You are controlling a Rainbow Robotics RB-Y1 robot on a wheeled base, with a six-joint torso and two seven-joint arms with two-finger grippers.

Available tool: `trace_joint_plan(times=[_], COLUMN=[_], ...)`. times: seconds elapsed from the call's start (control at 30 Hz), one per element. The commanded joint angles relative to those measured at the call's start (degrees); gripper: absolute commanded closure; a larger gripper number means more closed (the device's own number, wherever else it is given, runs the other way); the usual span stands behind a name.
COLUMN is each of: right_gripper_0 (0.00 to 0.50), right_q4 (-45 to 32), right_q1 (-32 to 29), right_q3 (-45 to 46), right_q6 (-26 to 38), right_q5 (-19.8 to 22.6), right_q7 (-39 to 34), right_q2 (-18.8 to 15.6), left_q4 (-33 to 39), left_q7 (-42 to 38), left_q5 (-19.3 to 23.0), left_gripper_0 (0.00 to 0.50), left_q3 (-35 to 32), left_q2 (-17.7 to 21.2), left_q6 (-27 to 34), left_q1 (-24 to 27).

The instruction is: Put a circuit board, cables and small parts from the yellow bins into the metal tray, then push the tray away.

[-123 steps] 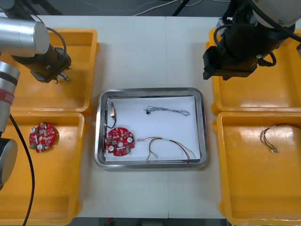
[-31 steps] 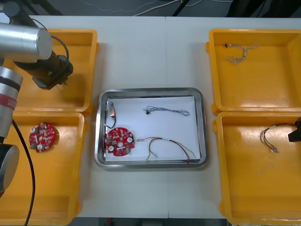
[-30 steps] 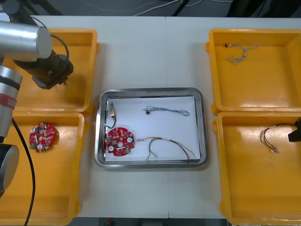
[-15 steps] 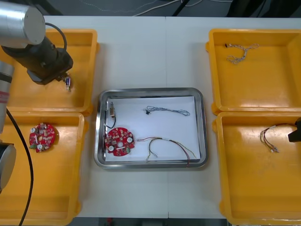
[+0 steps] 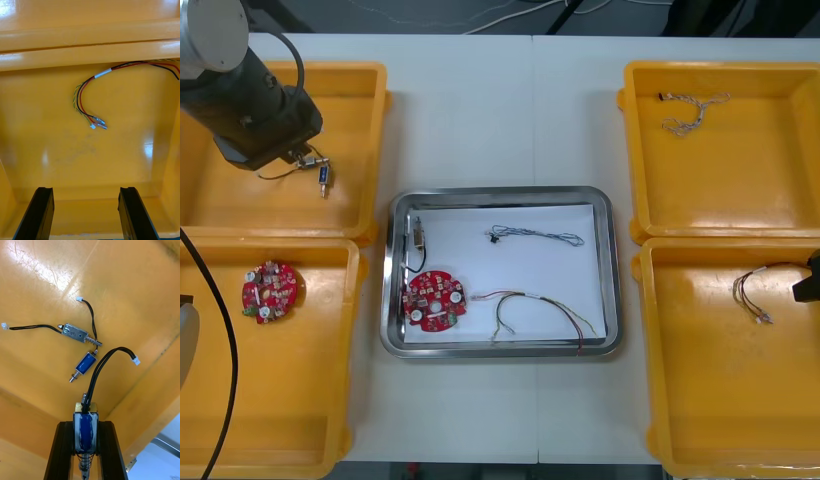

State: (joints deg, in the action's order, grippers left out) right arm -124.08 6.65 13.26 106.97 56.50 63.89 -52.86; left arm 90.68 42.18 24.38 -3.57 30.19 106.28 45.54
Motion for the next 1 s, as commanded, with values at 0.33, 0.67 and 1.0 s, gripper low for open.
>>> trace_joint_plan(times=[0.33,0.67,1.0], right_gripper_0=[0.000,0.000,0.000], right_q4=[-1.5,-1.5,-1.5], right_q1=[-0.8,-0.8,-0.8], right_q3=[1.9,1.9,1.9], right_q6=[-0.3,-0.3,-0.3], right_q5=[-0.4,-0.4,-0.4], right_q7=[-1.1,-1.1,-1.1], right_q2=[-0.5,-0.5,-0.5], left_q4=[11.0,14.4,14.7], left_q7=[6.2,6.2,5.9], left_q5=[2.2,4.9,8.3], left_gripper_0=[0.500,0.500,0.500], left_q3=[-2.5,2.6,10.7], left_q2=[5.0,6.0,5.6], left_q6=[3.7,3.7,3.7], left_q1=[-0.7,-0.8,-0.7])
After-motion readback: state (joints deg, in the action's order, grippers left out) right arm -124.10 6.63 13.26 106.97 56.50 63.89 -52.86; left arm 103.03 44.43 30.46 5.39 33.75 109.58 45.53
